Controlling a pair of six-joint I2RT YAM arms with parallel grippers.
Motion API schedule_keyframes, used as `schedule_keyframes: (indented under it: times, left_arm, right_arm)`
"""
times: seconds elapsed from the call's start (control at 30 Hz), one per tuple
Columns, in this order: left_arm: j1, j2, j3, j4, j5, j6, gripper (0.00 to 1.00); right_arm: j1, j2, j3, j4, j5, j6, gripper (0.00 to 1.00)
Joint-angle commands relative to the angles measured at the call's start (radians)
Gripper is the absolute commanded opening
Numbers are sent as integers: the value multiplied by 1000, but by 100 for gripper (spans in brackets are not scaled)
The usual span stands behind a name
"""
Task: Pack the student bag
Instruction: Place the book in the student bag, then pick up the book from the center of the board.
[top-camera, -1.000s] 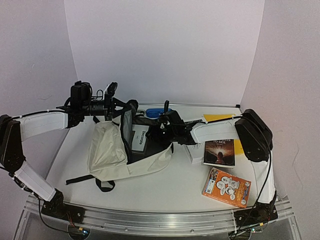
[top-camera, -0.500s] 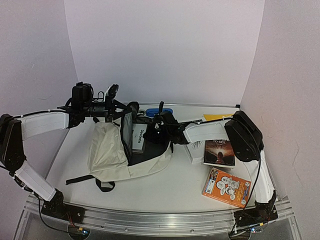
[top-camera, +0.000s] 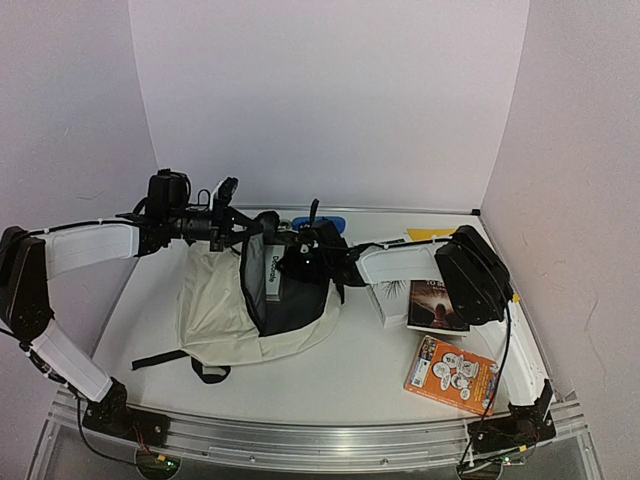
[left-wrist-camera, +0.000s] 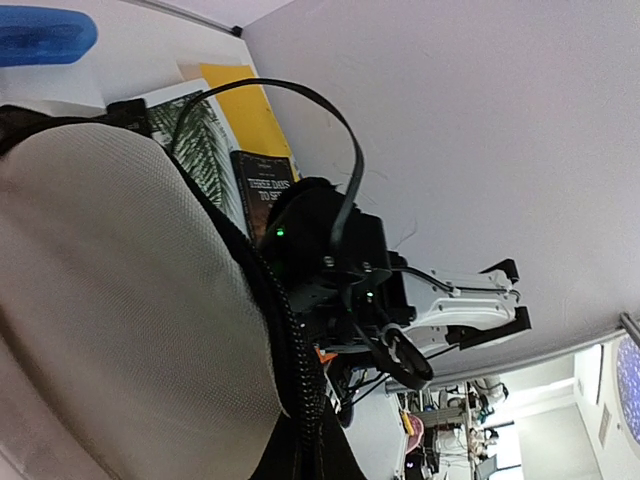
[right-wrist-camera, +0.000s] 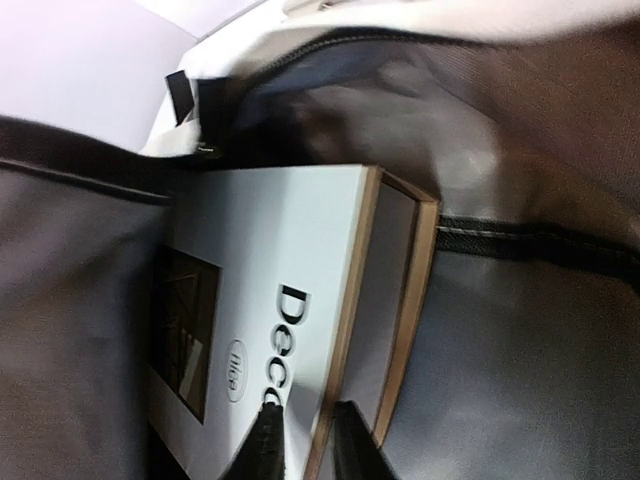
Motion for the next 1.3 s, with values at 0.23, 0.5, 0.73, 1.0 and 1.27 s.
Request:
schedule_keyframes:
  times: [0.23,0.5,0.73,1.0,1.27]
  left_arm:
    - [107,-232,-95,-385,-427,96,0]
    - [185,-234,-245,-431,-583,25,1]
    - [225,-210,-319,-421,-597,-6,14]
    - [233,-251,-304,-501,-656,28,45]
    - [243,-331,-253,-585,-678,52,89]
  right_arm:
    - [2,-329,-147,28,16,-132,55]
    - [-7,-605,-371,-87,91,-143,97]
    - [-122,-767,-577,-214,99,-112,98]
    - [-363,-968,-853,-266,23,-59,98]
    - [-606,-1037,-987,-281,-102,-92,98]
